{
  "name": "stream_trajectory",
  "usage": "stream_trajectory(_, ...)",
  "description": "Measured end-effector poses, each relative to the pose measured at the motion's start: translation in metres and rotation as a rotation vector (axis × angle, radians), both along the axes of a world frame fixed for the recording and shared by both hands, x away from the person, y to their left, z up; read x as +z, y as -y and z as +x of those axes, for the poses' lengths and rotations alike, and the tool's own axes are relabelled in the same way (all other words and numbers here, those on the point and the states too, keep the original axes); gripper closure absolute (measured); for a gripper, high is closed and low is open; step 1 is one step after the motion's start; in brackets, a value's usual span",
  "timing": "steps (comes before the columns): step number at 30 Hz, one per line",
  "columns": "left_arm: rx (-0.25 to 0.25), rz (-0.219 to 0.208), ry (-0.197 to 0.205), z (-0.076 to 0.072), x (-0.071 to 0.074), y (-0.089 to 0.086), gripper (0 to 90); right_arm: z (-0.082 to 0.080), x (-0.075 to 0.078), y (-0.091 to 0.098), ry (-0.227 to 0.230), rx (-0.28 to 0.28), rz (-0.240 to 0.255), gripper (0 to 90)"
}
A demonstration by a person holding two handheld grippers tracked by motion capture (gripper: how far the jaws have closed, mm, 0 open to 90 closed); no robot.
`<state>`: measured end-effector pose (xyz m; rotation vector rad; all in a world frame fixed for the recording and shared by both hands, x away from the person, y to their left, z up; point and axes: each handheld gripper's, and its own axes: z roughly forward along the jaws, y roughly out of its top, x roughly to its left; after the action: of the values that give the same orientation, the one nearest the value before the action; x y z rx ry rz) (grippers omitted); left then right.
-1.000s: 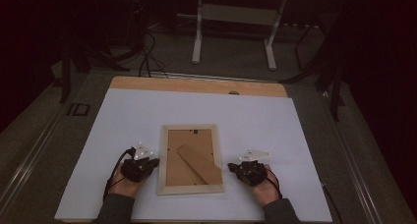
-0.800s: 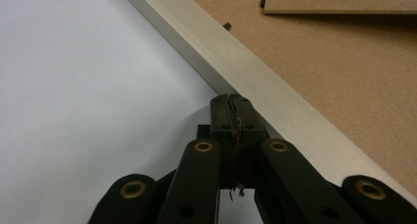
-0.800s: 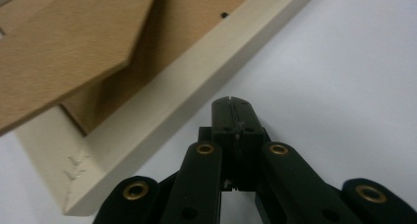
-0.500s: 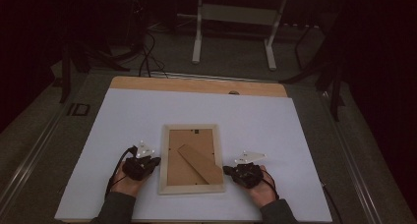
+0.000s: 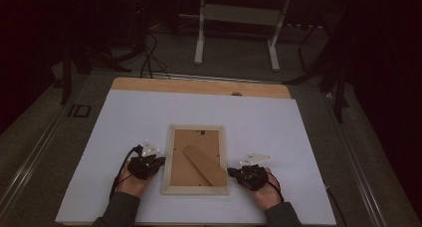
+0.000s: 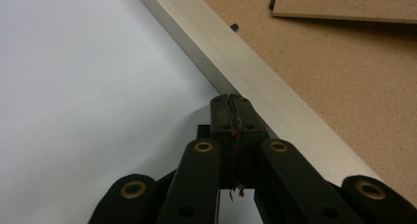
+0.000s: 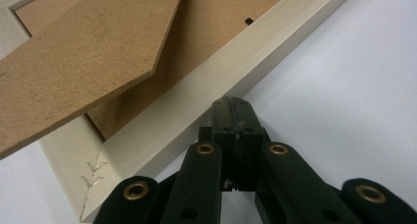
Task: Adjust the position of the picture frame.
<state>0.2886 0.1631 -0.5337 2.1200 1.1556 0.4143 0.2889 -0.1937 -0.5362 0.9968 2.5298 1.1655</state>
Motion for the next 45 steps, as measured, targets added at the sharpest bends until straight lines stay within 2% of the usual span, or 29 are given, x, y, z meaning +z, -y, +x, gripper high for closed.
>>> stream_trajectory(6,0.004,-0.01,0.0,0.003,-0.001,0.001,90.0,0.001,0.0,0.001,0.0,-0.004,0.0,90.0)
stream_trajectory(10,0.016,0.009,0.007,0.009,0.0,0.007,90.0,0.003,0.0,0.002,-0.002,-0.008,-0.005,90.0)
stream_trajectory(14,0.025,0.0,0.011,0.018,0.0,0.012,90.0,0.004,0.0,0.005,0.002,-0.017,-0.004,90.0)
stream_trajectory(17,0.046,-0.028,0.016,0.022,-0.002,0.015,90.0,0.004,0.001,0.007,0.0,-0.023,-0.005,90.0)
stream_trajectory(23,0.05,-0.023,0.018,0.031,-0.002,0.023,90.0,0.005,0.001,0.011,0.0,-0.034,-0.008,90.0)
stream_trajectory(28,0.053,-0.035,0.017,0.036,-0.003,0.025,90.0,0.005,0.001,0.012,-0.001,-0.038,-0.01,90.0)
stream_trajectory(33,0.052,-0.022,0.014,0.04,-0.001,0.027,90.0,0.005,0.001,0.013,0.001,-0.038,-0.012,90.0)
stream_trajectory(40,0.024,0.025,0.011,0.049,0.002,0.032,90.0,0.005,0.002,0.013,0.0,-0.044,-0.016,90.0)
stream_trajectory(45,0.028,0.015,0.008,0.056,0.001,0.033,90.0,0.005,0.002,0.014,0.001,-0.045,-0.016,90.0)
